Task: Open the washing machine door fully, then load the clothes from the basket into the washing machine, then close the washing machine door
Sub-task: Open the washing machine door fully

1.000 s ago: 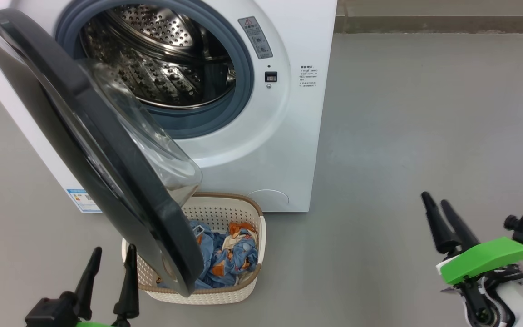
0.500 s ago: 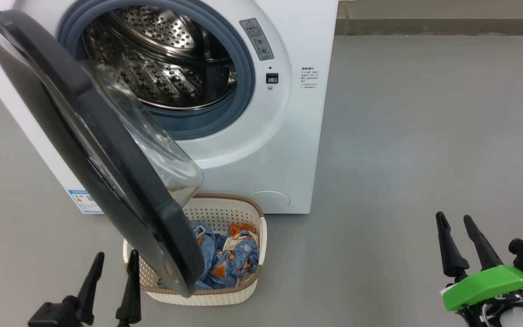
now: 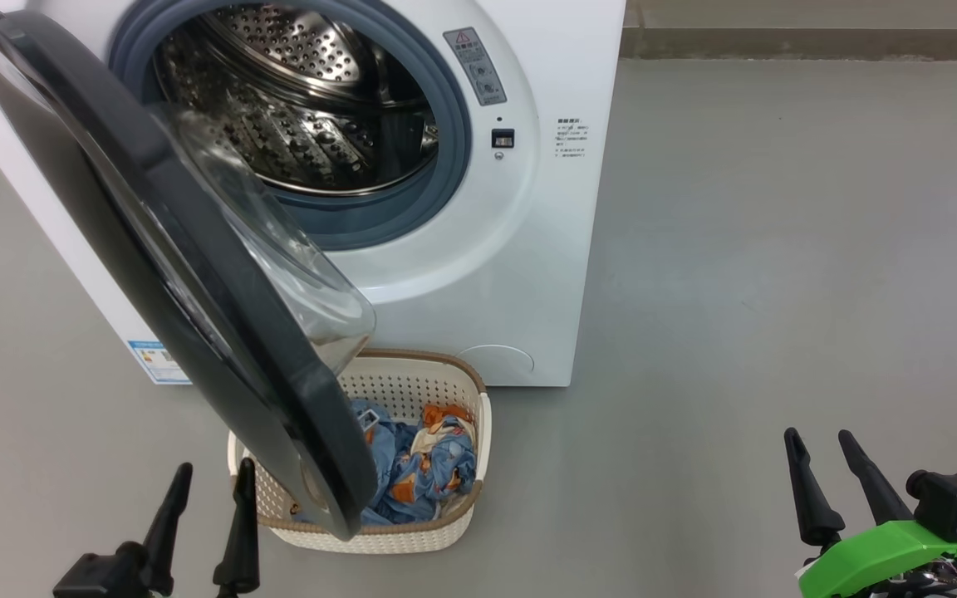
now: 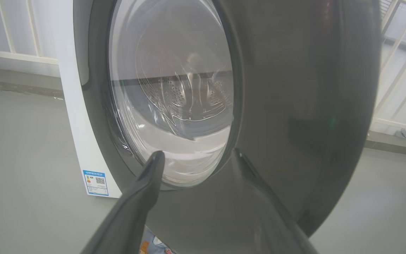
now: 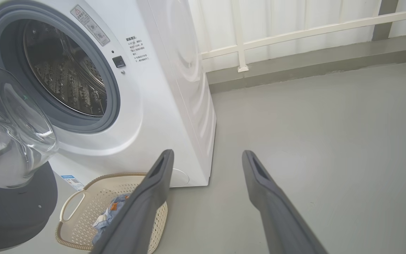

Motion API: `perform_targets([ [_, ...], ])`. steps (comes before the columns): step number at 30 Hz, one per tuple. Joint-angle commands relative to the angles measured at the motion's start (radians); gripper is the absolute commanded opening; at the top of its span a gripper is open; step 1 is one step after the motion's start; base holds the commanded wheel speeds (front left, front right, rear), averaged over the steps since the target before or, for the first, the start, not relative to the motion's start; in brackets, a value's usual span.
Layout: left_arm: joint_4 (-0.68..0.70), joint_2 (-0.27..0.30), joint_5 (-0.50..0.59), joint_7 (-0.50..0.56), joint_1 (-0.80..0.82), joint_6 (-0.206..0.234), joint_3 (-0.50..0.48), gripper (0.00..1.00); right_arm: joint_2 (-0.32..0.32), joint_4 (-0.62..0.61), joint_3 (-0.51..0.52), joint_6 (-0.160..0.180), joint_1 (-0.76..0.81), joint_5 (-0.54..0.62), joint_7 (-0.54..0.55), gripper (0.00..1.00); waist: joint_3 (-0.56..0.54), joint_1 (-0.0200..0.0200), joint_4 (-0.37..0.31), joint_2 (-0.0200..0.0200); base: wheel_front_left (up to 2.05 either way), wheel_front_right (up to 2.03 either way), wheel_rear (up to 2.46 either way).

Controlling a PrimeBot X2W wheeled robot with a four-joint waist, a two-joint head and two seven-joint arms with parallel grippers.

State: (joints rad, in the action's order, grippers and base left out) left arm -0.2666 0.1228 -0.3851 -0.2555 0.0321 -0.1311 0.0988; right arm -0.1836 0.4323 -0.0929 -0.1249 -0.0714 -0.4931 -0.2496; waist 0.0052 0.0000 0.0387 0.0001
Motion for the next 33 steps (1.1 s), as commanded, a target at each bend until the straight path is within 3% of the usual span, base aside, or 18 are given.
perform_targets([
  [1,0.012,0.011,0.005,-0.006,0.019,0.0,-0.034,1.0,-0.01,-0.02,-0.017,-0.006,-0.001,0.01,-0.012,1.0,0.001,0.0,0.001,-0.0001,0.0,0.0,0.0],
  [3,0.01,0.009,0.001,-0.006,0.025,0.0,-0.045,1.0,-0.008,-0.021,-0.015,-0.006,0.001,0.013,-0.012,1.0,0.001,0.0,0.003,-0.0001,0.0,0.0,0.0],
  [4,0.011,0.008,-0.003,-0.006,0.029,0.0,-0.051,0.81,-0.009,-0.021,-0.017,-0.006,0.003,0.016,-0.012,1.0,0.0,0.0,0.005,-0.0001,0.0,0.0,0.0],
  [5,0.017,0.007,-0.007,-0.006,0.036,0.0,-0.06,0.31,-0.009,-0.022,-0.017,-0.006,0.005,0.019,-0.012,1.0,0.0,0.0,0.007,-0.0001,0.0,0.0,0.0],
  [6,0.027,0.007,-0.007,-0.006,0.042,0.0,-0.069,0.0,-0.008,-0.023,-0.016,-0.006,0.007,0.021,-0.012,1.0,-0.001,0.0,0.01,-0.0001,0.0,0.0,0.0],
  [16,0.312,-0.015,0.006,-0.006,0.08,0.0,-0.093,0.0,-0.002,-0.041,0.0,-0.006,0.013,0.035,-0.012,1.0,-0.006,0.0,0.036,-0.0001,0.0,0.0,0.0],
  [23,0.529,-0.031,0.03,0.018,0.072,0.0,0.038,0.0,0.0,-0.054,0.0,-0.006,0.014,0.043,-0.012,1.0,-0.004,0.0,0.037,-0.0001,0.0,0.0,0.0],
  [33,0.554,-0.042,0.036,0.072,0.083,0.0,0.245,0.0,0.002,-0.063,-0.012,-0.006,0.008,0.044,-0.012,1.0,0.008,0.0,0.012,-0.0001,0.0,0.0,0.0],
])
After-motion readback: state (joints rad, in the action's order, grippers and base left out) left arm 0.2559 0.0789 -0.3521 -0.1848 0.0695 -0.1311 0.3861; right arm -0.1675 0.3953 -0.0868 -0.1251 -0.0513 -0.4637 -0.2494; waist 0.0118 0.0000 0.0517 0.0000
